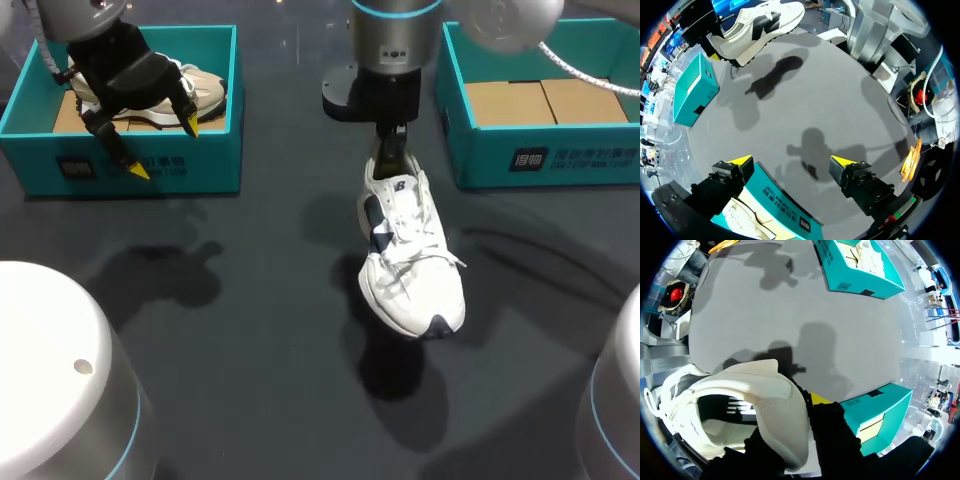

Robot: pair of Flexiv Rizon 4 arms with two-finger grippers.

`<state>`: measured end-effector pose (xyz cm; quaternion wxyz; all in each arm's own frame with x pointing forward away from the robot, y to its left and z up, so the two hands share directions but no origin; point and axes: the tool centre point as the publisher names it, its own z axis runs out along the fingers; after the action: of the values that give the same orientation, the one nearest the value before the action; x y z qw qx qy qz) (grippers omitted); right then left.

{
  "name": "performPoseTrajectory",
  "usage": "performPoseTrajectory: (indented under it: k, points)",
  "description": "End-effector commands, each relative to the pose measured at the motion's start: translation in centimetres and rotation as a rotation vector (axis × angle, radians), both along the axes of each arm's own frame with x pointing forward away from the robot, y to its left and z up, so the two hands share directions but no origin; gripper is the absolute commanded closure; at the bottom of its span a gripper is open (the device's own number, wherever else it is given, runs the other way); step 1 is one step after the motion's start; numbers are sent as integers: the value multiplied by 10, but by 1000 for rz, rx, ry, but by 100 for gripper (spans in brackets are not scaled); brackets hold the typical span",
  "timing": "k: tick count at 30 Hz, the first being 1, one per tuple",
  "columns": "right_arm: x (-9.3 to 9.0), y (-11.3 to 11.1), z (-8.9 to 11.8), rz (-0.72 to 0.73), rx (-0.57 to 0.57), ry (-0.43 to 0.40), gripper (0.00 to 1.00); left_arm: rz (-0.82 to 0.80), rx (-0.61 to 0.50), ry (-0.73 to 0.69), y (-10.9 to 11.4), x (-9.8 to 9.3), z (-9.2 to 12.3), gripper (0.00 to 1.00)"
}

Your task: Take the shoe out of the shoebox, open the shoe tongue, remove and reinsert the insole, then place the shoe into the shoebox

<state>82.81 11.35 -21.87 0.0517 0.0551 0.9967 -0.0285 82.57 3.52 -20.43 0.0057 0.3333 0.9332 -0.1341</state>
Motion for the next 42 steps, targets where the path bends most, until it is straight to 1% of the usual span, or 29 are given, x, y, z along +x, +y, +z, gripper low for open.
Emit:
performPoseTrajectory:
  k: [1, 2, 3, 5, 8, 10, 12, 14, 15, 20, 22, 23, 26, 29, 42]
  points:
    - [15, -18, 18, 9, 25, -5, 100, -1, 3, 0, 0, 0, 0, 0]
    - [20, -21, 21, 14, 24, -2, 100, -1, 3, 0, 0, 0, 0, 0]
    - [25, -24, 24, 6, -16, 14, 100, -1, 3, 0, 0, 0, 0, 0]
    - [36, -30, 31, 21, -21, 14, 100, -1, 3, 0, 0, 0, 0, 0]
    - [50, -44, 41, 13, -20, 0, 100, -1, 3, 0, 0, 0, 0, 0]
    - [60, -57, 49, -8, -25, 2, 100, -1, 3, 0, 0, 0, 0, 0]
    - [66, -67, 55, -13, -38, 0, 100, -1, 3, 0, 0, 0, 0, 0]
    - [75, -82, 61, -17, -51, 4, 100, -1, 3, 0, 0, 0, 0, 0]
    - [82, -94, 64, -17, -55, 5, 100, -1, 3, 0, 0, 0, 0, 0]
    - [107, -136, 76, -7, -75, 12, 100, -1, 3, 0, 0, 0, 0, 0]
    - [115, -152, 79, -7, -78, 10, 100, -1, 3, 0, 0, 0, 0, 0]
    - [122, -166, 81, -2, -70, 3, 100, -1, 3, 0, 0, 0, 0, 0]
    - [138, -191, 84, 7, -65, -2, 100, -1, 3, 0, 0, 0, 0, 0]
    - [149, -215, 86, 10, -76, -4, 100, -1, 3, 0, 0, 0, 0, 0]
    - [149, -215, 86, 10, -76, -4, 100, -1, 3, 0, 0, 0, 0, 0]
